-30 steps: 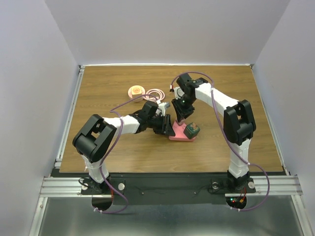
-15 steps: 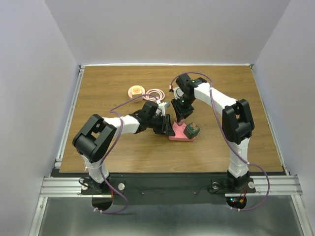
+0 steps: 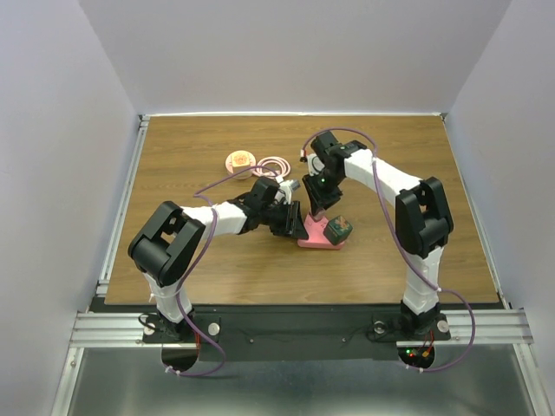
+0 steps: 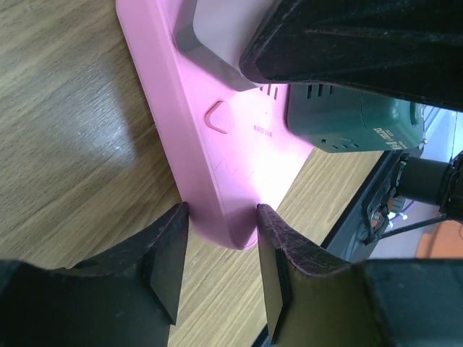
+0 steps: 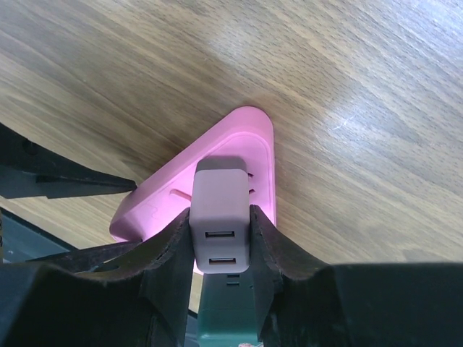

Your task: Insert the plug

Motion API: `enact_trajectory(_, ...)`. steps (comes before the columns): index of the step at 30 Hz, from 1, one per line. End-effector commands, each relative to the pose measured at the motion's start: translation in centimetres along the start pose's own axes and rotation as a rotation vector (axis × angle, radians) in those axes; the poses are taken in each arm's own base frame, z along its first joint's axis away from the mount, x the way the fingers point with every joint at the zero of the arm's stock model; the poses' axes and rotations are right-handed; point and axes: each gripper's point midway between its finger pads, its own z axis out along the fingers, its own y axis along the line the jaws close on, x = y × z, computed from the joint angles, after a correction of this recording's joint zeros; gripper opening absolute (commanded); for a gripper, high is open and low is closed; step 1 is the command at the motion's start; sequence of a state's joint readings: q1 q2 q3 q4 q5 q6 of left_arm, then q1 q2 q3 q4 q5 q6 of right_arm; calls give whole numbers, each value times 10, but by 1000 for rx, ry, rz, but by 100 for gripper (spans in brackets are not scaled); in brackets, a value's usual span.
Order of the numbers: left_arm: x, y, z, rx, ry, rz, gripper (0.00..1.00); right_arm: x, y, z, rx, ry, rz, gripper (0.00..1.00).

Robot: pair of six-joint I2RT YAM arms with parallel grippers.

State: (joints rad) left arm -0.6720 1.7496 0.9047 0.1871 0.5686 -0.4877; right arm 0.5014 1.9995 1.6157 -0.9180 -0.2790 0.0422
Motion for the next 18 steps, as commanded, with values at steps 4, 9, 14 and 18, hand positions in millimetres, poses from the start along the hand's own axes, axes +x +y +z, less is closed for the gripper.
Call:
enact_trajectory(4,-6,17,6,-99,-22,39,12,-13,14,12,22,-11,23,37)
enact_trajectory(9,-20,16,-1,-108,-63,39,12,-48,18,-16,45,-129,3,57)
enact_trajectory(14,-35,18,-8,-119,-102,38,12,-81,20,-53,84,-268,-17,64)
enact_trajectory(18,-47,12,-15,-118,-134,44,19,-82,6,-72,145,-307,-7,69)
